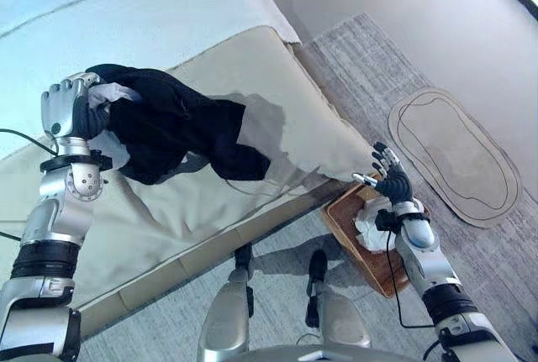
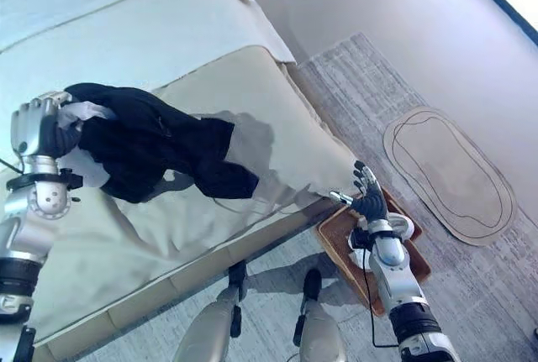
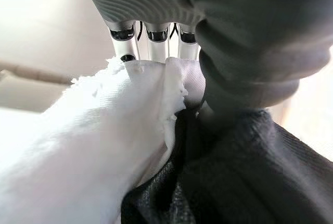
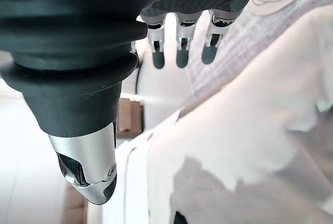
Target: Pick up clothes into the bucket
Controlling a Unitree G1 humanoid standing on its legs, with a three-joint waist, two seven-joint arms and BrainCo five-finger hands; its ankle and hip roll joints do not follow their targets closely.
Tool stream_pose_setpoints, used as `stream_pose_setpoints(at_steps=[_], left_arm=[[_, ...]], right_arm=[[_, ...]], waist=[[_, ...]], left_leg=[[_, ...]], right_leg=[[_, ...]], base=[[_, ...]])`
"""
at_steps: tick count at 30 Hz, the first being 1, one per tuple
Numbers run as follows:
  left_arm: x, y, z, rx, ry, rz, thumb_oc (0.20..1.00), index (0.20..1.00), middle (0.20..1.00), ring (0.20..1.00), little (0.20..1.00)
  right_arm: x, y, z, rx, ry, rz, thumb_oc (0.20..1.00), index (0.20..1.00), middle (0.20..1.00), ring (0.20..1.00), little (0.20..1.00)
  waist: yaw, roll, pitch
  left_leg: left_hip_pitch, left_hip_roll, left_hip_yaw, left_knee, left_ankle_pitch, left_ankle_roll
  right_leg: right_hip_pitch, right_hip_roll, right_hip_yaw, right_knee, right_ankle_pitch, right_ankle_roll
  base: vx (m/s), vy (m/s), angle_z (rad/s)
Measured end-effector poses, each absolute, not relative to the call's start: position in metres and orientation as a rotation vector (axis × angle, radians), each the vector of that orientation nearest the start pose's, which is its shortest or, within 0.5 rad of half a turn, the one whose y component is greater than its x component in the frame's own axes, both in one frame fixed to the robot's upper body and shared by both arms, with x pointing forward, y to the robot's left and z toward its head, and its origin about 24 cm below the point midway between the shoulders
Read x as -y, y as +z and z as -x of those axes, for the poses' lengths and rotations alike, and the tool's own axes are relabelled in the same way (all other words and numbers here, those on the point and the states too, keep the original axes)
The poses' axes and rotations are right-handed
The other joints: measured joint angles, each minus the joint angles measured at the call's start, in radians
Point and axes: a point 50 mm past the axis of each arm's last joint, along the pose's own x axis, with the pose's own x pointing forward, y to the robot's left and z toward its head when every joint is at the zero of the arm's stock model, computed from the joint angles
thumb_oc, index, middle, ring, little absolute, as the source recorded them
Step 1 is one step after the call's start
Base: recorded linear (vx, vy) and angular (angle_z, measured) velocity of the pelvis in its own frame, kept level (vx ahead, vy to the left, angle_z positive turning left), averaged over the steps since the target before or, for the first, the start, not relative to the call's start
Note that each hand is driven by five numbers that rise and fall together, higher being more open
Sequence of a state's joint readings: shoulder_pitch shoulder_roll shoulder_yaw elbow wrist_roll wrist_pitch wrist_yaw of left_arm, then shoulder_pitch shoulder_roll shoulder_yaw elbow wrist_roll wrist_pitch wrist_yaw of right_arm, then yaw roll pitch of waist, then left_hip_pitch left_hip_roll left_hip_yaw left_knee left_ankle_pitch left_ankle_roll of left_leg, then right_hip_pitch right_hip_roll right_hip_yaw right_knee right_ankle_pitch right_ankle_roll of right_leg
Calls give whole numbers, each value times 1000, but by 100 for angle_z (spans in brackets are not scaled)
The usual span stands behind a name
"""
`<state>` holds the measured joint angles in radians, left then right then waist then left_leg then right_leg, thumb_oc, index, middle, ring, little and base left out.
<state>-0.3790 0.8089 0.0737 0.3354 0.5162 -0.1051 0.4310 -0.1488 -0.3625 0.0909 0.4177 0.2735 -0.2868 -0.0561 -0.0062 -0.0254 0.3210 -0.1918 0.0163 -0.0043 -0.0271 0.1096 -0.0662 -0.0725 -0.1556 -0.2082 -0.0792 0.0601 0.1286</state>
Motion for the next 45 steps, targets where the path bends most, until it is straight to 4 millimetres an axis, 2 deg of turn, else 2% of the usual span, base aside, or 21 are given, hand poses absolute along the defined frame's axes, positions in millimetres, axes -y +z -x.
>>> stream_pose_setpoints(at_steps=[5, 11, 13, 14, 18, 25, 30, 33, 34, 36, 40, 45], left_arm=[[-325, 200, -298, 429, 589, -1236, 200, 200, 200, 200, 200], [-326, 204, -300, 436, 585, -1173, 200, 200, 200, 200, 200], [-320, 197, -302, 427, 562, -1100, 200, 200, 200, 200, 200], [-312, 186, -305, 416, 530, -1032, 200, 200, 200, 200, 200], [-298, 171, -310, 378, 423, -993, 200, 200, 200, 200, 200], [-274, 144, -319, 328, 311, -911, 200, 200, 200, 200, 200], [-248, 121, -326, 279, 225, -820, 200, 200, 200, 200, 200], [-246, 109, -328, 232, 198, -836, 200, 200, 200, 200, 200], [-248, 105, -329, 210, 200, -841, 200, 200, 200, 200, 200], [-252, 101, -331, 181, 208, -849, 200, 200, 200, 200, 200], [-246, 100, -333, 183, 194, -846, 200, 200, 200, 200, 200], [-230, 99, -338, 199, 148, -840, 200, 200, 200, 200, 200]], right_arm=[[224, 6, -261, -66, -50, 112, 1000, 1000, 1000, 1000, 1000], [221, -8, -252, -129, -28, 116, 1000, 1000, 1000, 1000, 1000], [223, -13, -247, -151, -36, 114, 1000, 1000, 1000, 1000, 1000], [224, -19, -242, -176, -40, 115, 1000, 1000, 1000, 1000, 1000], [222, -23, -240, -193, -39, 116, 1000, 1000, 1000, 1000, 1000], [214, -27, -240, -204, -25, 101, 1000, 1000, 1000, 1000, 1000], [208, -32, -239, -227, -4, 108, 1000, 1000, 1000, 1000, 1000], [208, -32, -239, -226, -6, 109, 1000, 1000, 1000, 1000, 1000], [208, -32, -240, -225, -6, 109, 1000, 1000, 1000, 1000, 1000], [208, -31, -240, -222, -7, 110, 1000, 1000, 1000, 1000, 1000], [208, -31, -241, -223, -11, 112, 1000, 1000, 1000, 1000, 1000], [201, -33, -240, -229, 14, 117, 1000, 1000, 1000, 1000, 1000]], waist=[[-7, 4, -46], [-6, 15, -89], [-11, 19, -104], [-7, 23, -118], [-7, 23, -126], [-61, 23, -142], [-64, 25, -143], [-68, 25, -143], [-82, 25, -143], [-91, 25, -143], [-100, 25, -143], [-106, 26, -143]], left_leg=[[44, 6, 1, -21, 0, 0], [59, 13, 1, -32, 2, -2], [59, 13, 1, -37, 2, -3], [61, 12, 1, -42, 3, -3], [61, 12, 1, -48, 8, -3], [61, 10, 5, -58, 13, 1], [61, 10, 20, -58, 13, 2], [61, 12, 32, -58, 13, 2], [61, 12, 32, -58, 13, 2], [61, 12, 33, -58, 13, 2], [60, 13, 35, -59, 13, 2], [50, 12, 40, -59, 13, 2]], right_leg=[[35, 11, 2, -10, 2, -1], [44, 16, 2, -10, 1, -2], [42, 17, 2, -10, 1, -3], [42, 17, 2, -10, 1, -3], [40, 17, 3, -10, 1, -3], [31, 16, 8, -10, 1, -3], [22, 14, 23, -10, 2, -3], [16, 14, 35, -10, 4, -5], [16, 14, 35, -10, 4, -5], [15, 15, 35, -10, 4, -5], [12, 13, 37, -10, 4, -5], [0, 13, 42, -10, 5, -4]], base=[[60, -24, -3], [18, -7, 0], [16, -3, 0], [0, 0, 0], [0, 0, 0], [0, 14, -2], [5, 23, -8], [0, 20, -13], [0, 0, 0], [0, 0, 0], [0, 0, 0], [-4, 6, -2]])
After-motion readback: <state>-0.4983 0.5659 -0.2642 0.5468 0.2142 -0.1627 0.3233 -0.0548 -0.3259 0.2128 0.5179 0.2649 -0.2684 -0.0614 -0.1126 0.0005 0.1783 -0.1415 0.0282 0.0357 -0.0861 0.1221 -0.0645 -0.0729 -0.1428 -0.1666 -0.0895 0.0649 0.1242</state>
